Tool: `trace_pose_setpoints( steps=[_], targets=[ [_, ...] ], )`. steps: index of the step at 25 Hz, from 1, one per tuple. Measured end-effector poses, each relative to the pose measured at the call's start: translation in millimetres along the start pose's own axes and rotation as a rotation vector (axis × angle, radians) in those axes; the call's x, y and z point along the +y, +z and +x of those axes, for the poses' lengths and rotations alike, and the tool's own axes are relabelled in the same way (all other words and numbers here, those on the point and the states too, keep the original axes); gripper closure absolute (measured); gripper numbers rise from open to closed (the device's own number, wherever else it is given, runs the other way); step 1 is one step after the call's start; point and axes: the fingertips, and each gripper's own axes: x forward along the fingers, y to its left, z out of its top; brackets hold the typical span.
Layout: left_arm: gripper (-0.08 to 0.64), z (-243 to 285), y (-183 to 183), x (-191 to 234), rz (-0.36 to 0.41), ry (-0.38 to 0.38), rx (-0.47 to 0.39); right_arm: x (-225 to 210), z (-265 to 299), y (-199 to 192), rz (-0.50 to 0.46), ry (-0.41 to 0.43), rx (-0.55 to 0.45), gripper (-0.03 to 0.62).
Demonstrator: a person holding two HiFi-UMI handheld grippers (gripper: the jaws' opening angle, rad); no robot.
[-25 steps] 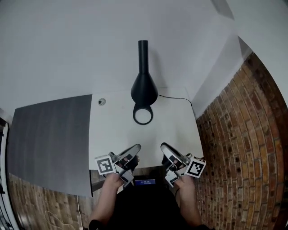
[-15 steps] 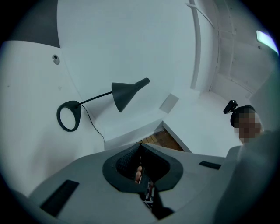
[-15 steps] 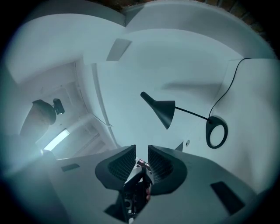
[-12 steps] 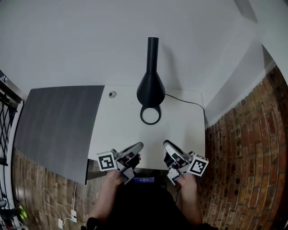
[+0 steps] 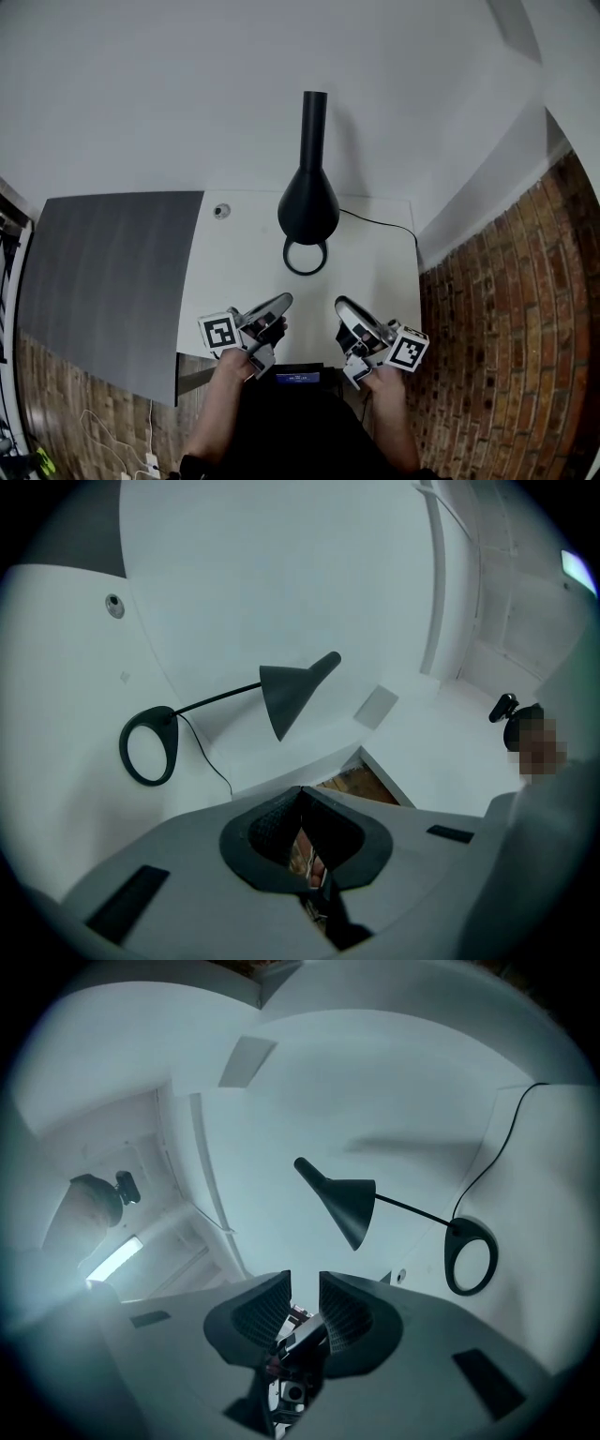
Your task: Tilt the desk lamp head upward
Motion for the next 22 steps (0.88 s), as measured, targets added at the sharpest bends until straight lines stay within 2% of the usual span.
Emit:
trace_pose_setpoints(
  steps=[8,12,15,18,22],
  targets=[
    [0.551,5,38,28,-0.036,-0.057,0.048,-3,38,6,-0.041,-0.066,-0.043,0.5],
    [0.551,4,51,48,-0.052,-0.053,0.07,-7,52,1,-0.072,-0.112,-0.046,0.5],
    [0.551,7,50,60,-0.081,-0.058,0.085,-7,55,-5,-0.082,-0.132,-0.039,0.5],
    [0.551,15,47,74,-0.061,-0.056,0.111,-12,56,-6,-0.081,-0.141,-0.038,0.5],
    [0.551,29,39,100,-0.075,-0.014,0.128,-21,63,4,-0.079,-0.128,-0.03,0.5]
  ],
)
